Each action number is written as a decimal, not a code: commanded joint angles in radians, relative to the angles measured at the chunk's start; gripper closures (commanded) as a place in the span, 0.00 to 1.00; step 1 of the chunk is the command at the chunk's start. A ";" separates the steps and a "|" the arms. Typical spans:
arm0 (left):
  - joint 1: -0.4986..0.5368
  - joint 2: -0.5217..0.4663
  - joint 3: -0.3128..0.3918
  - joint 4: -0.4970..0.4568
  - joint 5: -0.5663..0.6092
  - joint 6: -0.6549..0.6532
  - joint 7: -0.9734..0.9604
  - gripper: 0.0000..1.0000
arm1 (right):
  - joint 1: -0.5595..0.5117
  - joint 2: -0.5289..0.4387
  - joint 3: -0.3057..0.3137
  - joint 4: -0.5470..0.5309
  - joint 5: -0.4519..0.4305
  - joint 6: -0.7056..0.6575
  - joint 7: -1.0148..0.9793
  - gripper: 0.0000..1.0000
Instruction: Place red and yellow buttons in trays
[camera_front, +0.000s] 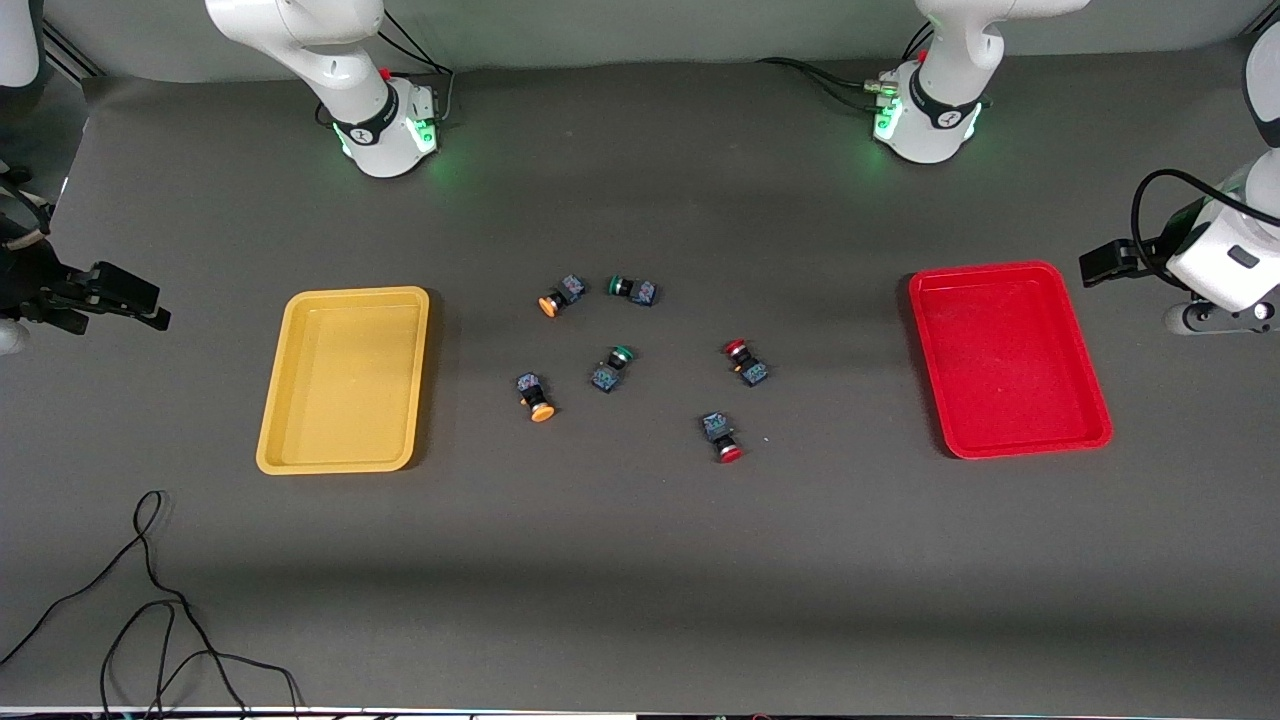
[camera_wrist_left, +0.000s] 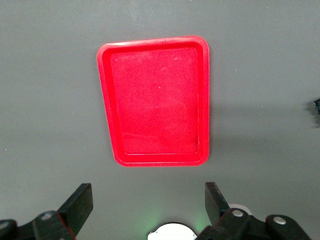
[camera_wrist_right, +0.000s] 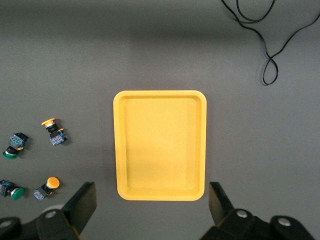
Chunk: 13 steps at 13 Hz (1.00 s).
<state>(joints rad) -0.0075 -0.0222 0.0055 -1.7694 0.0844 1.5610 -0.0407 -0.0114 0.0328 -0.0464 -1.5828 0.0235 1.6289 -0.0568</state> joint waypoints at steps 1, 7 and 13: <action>0.000 0.008 -0.002 0.024 -0.008 -0.029 0.010 0.00 | 0.002 0.010 -0.001 0.024 -0.005 -0.017 -0.014 0.00; -0.006 0.008 -0.002 0.024 -0.008 -0.033 0.009 0.00 | 0.004 0.007 0.000 0.023 -0.007 -0.009 -0.012 0.00; -0.003 0.031 -0.004 0.051 -0.006 -0.048 -0.007 0.00 | 0.187 -0.091 0.005 -0.156 0.006 0.028 0.284 0.00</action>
<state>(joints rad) -0.0076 -0.0190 -0.0002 -1.7640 0.0839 1.5420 -0.0406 0.0841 0.0157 -0.0404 -1.6349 0.0276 1.6276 0.0757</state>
